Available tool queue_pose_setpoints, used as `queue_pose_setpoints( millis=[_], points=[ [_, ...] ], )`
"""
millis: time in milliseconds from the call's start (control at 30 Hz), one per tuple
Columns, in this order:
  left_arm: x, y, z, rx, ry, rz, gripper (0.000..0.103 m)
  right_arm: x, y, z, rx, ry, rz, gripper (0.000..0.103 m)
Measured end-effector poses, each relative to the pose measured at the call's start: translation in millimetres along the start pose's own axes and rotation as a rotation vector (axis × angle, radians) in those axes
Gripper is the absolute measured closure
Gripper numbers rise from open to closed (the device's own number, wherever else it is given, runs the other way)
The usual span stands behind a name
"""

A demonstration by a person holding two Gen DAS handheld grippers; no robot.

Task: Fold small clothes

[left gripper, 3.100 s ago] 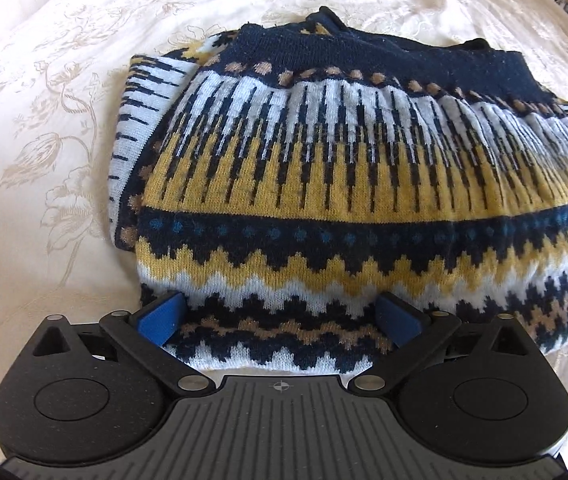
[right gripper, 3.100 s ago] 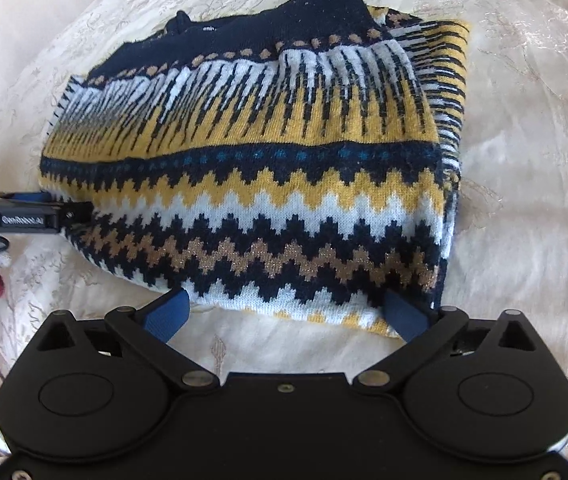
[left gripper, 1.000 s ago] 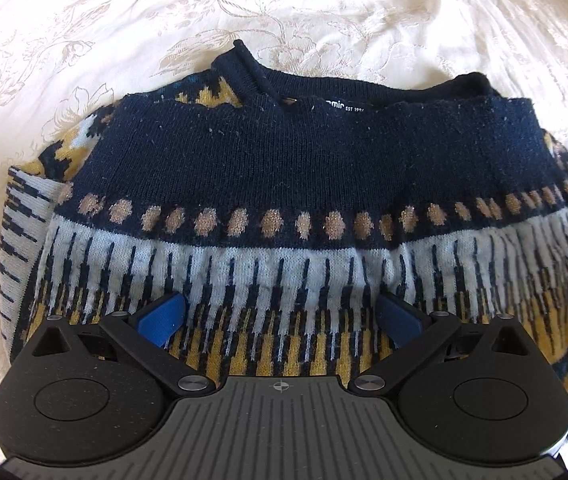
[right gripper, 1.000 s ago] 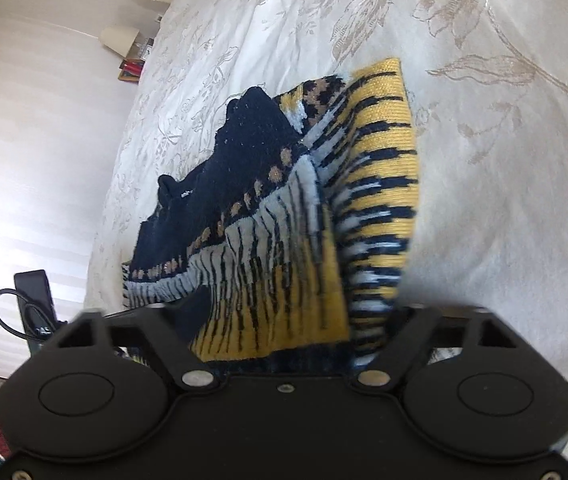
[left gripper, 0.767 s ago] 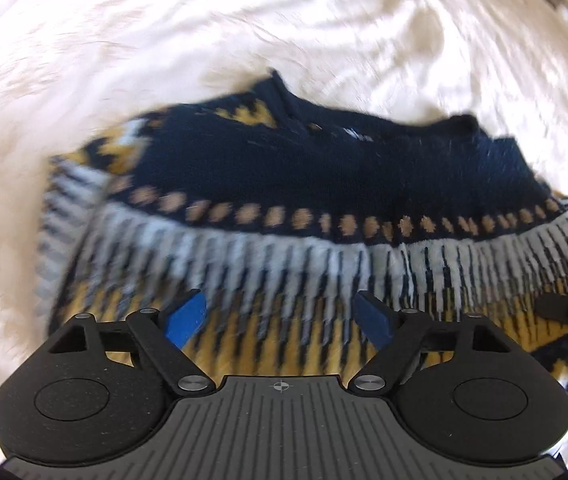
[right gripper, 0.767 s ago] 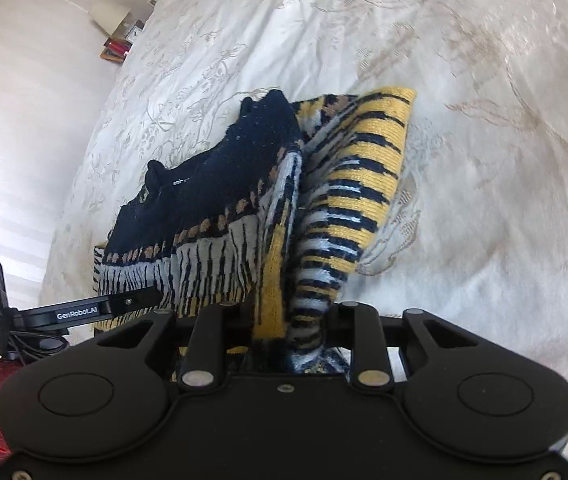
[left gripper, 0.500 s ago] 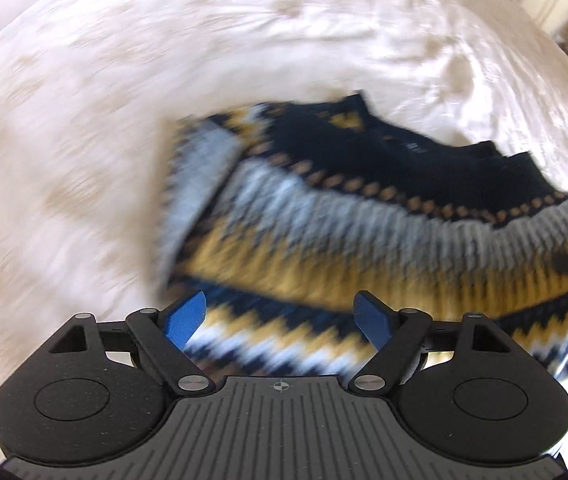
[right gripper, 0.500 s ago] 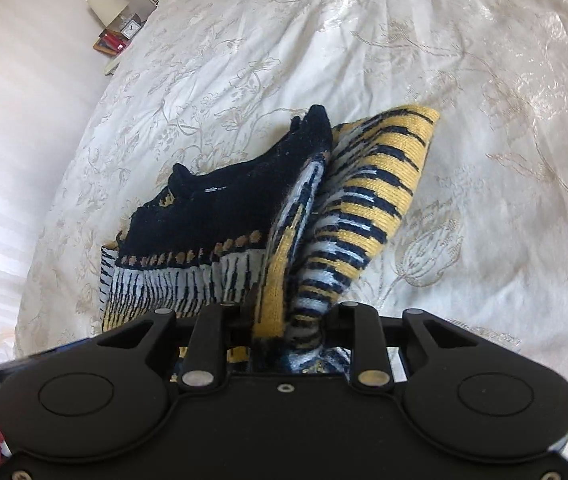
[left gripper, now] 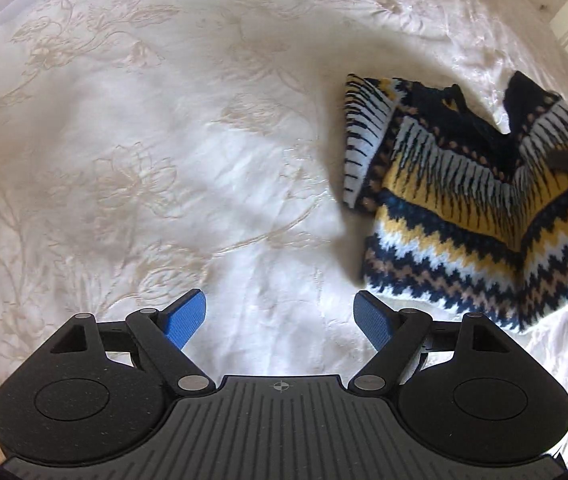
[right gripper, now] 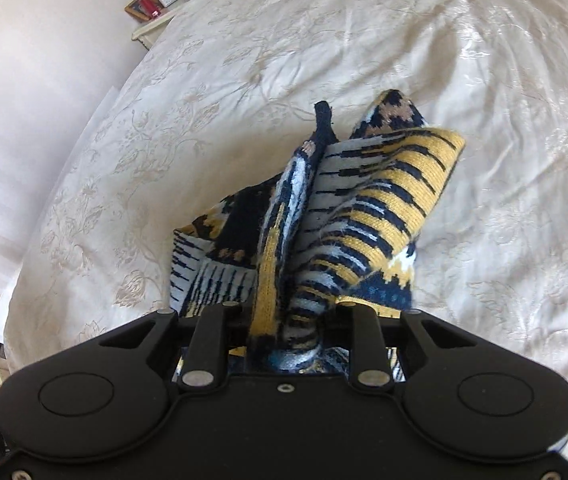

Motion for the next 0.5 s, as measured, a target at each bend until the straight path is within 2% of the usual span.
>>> queue_pose_setpoints(
  millis=[167,267,500],
  points=[
    [-5.1,22.3,-0.1,0.007,-0.003,-0.004,0.023,39.9,41.9,-7.6,-0.055,0.06,-0.031,0.069],
    [-7.8,32.5,-0.8,-0.012,-0.007,-0.011,0.023,59.4,61.1,-14.9,-0.09,0.085,-0.081,0.069],
    [-7.0,40.8,-7.4,-0.03,0.002,-0.028,0.023,76.1,85.1,-22.4,-0.148,0.098,-0.172,0.069]
  ],
)
Point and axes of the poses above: each gripper's, at about its wrist camera, not at the fingertips, and x roughly the way its jaws point, y to its left, z to its top, the point moved 3 cm from there along x, roughly the way its jaws point, and after that the axes turned 5 degrees about -z, right-handed, at the moved point
